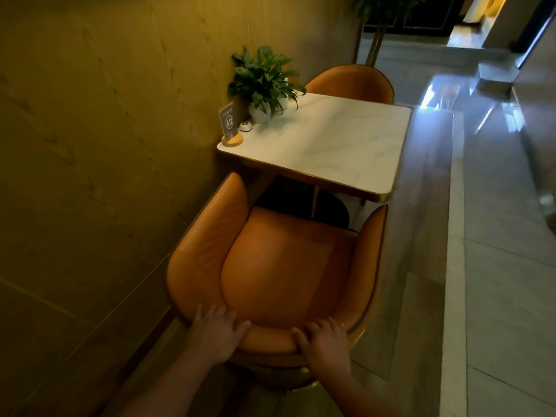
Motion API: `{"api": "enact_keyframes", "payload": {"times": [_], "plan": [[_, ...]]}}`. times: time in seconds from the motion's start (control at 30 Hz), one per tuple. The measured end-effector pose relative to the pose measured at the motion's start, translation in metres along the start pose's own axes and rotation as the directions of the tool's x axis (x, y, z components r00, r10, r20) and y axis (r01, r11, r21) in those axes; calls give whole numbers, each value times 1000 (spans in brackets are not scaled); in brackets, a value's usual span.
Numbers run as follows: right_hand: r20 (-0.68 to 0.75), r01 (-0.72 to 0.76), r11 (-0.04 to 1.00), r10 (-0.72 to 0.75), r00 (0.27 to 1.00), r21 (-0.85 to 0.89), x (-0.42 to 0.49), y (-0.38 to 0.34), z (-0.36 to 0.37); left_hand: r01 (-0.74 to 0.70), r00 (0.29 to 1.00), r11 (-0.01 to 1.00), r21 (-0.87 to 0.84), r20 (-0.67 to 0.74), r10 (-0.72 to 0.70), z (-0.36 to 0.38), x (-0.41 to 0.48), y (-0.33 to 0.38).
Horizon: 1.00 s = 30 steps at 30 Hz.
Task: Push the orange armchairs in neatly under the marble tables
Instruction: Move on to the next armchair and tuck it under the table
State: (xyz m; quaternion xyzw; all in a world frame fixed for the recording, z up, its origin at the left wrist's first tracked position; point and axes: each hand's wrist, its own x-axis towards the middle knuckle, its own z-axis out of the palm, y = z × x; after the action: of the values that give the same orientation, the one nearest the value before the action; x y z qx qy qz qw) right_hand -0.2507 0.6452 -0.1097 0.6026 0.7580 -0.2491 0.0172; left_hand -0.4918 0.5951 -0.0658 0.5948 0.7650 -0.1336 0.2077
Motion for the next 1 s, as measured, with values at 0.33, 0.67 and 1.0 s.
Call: {"api": "enact_keyframes", "payload": {"times": [0.33,0.67,1.0], "plan": [[-207,-66,997,72,976,37,2,-28,25,-350,908,934,69,268,321,-28,29,-52],[-475,-97,992,124,871,81,9,-53,49,-394,891,919,7,251,380,-29,40,-78],[-508,-56,986,131,852,159,50,-97,65,-351,922,936,-7,171,347,-51,65,-128]]}}
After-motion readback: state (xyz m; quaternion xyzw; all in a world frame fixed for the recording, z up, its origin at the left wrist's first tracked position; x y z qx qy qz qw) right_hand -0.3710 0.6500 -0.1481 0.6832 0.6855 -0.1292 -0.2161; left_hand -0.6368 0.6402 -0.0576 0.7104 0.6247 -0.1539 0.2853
